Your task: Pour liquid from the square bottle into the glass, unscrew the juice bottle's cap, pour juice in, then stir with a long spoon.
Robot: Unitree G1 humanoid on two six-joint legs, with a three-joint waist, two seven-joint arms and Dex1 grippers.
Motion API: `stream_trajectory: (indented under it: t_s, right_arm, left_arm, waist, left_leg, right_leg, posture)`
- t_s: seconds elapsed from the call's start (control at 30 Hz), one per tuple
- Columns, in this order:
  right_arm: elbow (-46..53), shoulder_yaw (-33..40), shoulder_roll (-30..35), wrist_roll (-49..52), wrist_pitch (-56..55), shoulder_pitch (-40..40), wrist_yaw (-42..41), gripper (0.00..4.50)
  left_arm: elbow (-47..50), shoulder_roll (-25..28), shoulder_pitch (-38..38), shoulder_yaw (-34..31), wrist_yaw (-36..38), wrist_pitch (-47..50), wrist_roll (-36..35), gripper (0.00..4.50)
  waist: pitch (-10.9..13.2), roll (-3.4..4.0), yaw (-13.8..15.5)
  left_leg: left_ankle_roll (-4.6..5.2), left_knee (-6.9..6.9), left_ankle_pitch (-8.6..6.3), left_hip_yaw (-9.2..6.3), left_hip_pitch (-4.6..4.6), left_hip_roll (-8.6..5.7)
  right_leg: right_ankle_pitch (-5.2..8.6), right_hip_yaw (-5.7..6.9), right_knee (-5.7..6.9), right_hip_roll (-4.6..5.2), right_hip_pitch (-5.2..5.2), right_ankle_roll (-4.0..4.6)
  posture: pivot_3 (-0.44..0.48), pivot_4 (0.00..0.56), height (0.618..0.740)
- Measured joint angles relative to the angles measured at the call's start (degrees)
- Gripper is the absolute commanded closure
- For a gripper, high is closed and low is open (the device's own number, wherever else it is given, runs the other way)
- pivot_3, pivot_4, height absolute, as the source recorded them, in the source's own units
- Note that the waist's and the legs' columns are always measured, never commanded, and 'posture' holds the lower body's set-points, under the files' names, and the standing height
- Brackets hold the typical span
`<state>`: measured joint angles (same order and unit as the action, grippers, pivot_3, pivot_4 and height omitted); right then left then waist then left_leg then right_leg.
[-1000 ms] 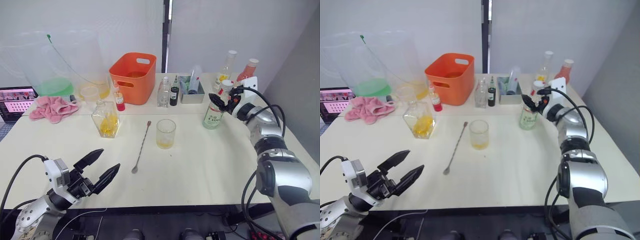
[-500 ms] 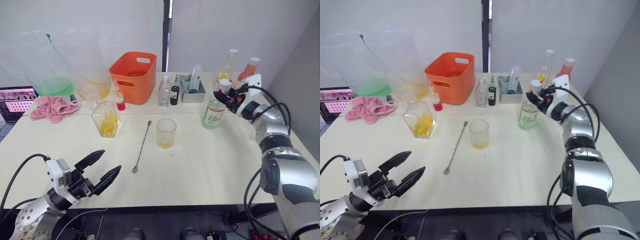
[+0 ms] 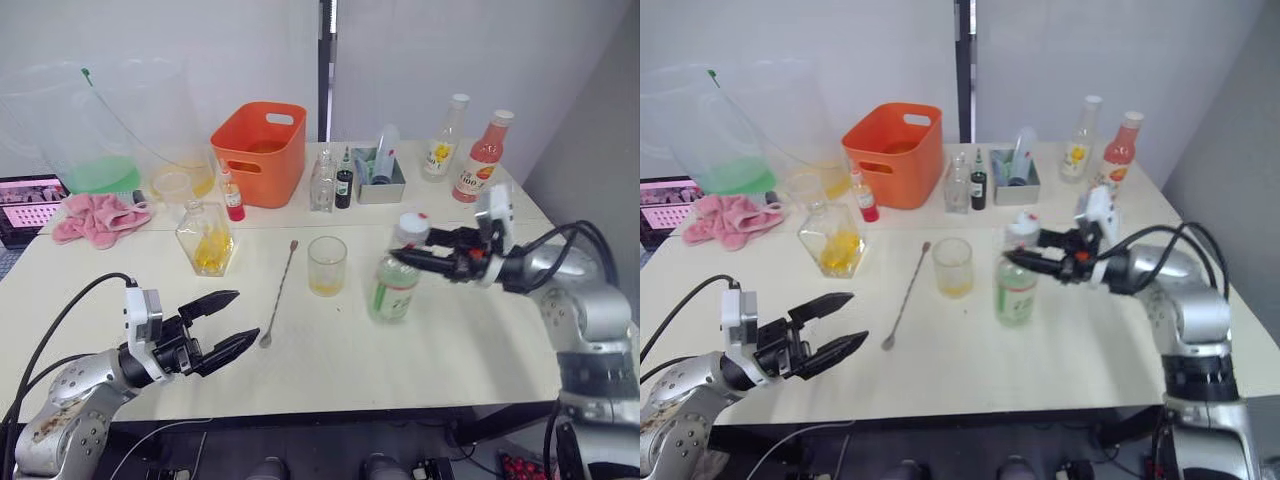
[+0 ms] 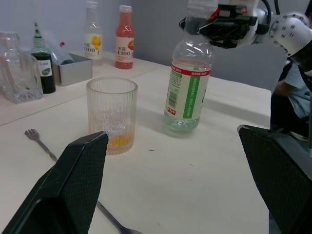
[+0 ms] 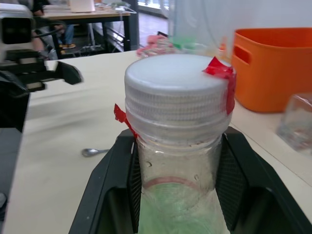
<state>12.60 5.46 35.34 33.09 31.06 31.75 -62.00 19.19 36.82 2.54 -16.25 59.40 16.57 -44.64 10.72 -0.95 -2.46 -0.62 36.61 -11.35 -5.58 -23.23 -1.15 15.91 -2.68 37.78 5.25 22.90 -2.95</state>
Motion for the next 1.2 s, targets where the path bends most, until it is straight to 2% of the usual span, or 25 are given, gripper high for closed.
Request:
stream_trajectory:
  t_s: [0.23, 0.57, 0.83, 0.9, 1.07, 1.1, 1.2]
  right_arm:
    - [10.2, -3.6, -3.1, 1.3, 2.2, -2.8, 7.3, 3.02]
    - [12.8, -12.0, -9.1, -2.4, 1.5, -2.9, 15.0, 3.02]
    - [12.5, -14.1, -10.2, -3.8, 2.2, -2.9, 17.7, 3.02]
    - [12.3, -14.2, -10.2, -3.7, 3.3, -2.9, 17.9, 1.99]
    - [12.0, -14.1, -10.0, -2.4, 4.3, -2.7, 17.0, 0.27]
    - [11.9, -14.1, -9.3, -2.3, 4.3, -2.5, 16.0, 0.01]
    - [8.7, -12.8, -3.1, -0.2, 4.1, -1.2, 8.7, 0.01]
  left_arm:
    - [-2.9, 1.3, -1.7, 1.1, 2.5, -0.3, 2.6, 0.00]
    - [-3.4, 1.3, -1.6, 1.4, 3.3, -0.5, 3.8, 0.00]
    - [-2.0, 1.6, 0.3, 0.5, 3.6, -0.3, 3.8, 0.00]
    - [-1.9, 1.9, 0.7, 0.2, 3.8, -0.3, 3.8, 0.00]
    - [-1.9, 1.9, 0.7, 0.1, 3.8, -0.3, 3.8, 0.00]
    - [-1.9, 1.9, 0.7, 0.1, 3.8, -0.3, 3.8, 0.00]
    - [-1.3, 1.8, 0.7, 0.0, 3.8, -0.4, 3.8, 0.00]
  waist:
    - [0.0, -0.02, 0.3]
    - [0.0, -0.04, 0.1]
    - [0.0, -0.05, 0.2]
    - [0.0, -0.05, 0.2]
    - [0.0, -0.05, 0.2]
    - [0.0, -0.05, 0.2]
    - [0.0, -0.06, 0.4]
  left_leg:
    - [-0.01, 0.01, 0.00, -0.01, -0.06, -0.02]
    - [-0.01, 0.01, 0.01, -0.01, -0.08, 0.00]
    - [-0.01, 0.01, 0.01, -0.01, -0.07, 0.00]
    - [-0.01, 0.01, 0.01, -0.01, -0.07, 0.00]
    - [-0.01, 0.01, 0.01, -0.01, -0.06, 0.01]
    - [-0.01, 0.01, 0.01, -0.01, -0.06, 0.00]
    - [-0.01, 0.04, 0.01, -0.01, -0.05, -0.01]
  right_leg:
    - [0.00, 0.00, -0.02, 0.03, 0.05, 0.00]
    - [-0.02, 0.01, 0.17, 0.02, 0.21, 0.03]
    - [-0.02, 0.01, 0.16, 0.03, 0.20, 0.03]
    - [-0.02, 0.01, 0.17, 0.03, 0.20, 0.03]
    - [-0.02, 0.02, 0.16, 0.02, 0.19, 0.03]
    - [-0.02, 0.02, 0.16, 0.02, 0.19, 0.03]
    - [-0.02, 0.05, 0.09, 0.04, 0.11, 0.03]
  posture:
    - [0.000, 0.150, 0.740]
    - [0.000, 0.150, 0.740]
    - [0.000, 0.150, 0.740]
    - [0.000, 0.150, 0.740]
    - [0.000, 0.150, 0.740]
    - [0.000, 0.150, 0.740]
    - [0.000, 0.150, 0.740]
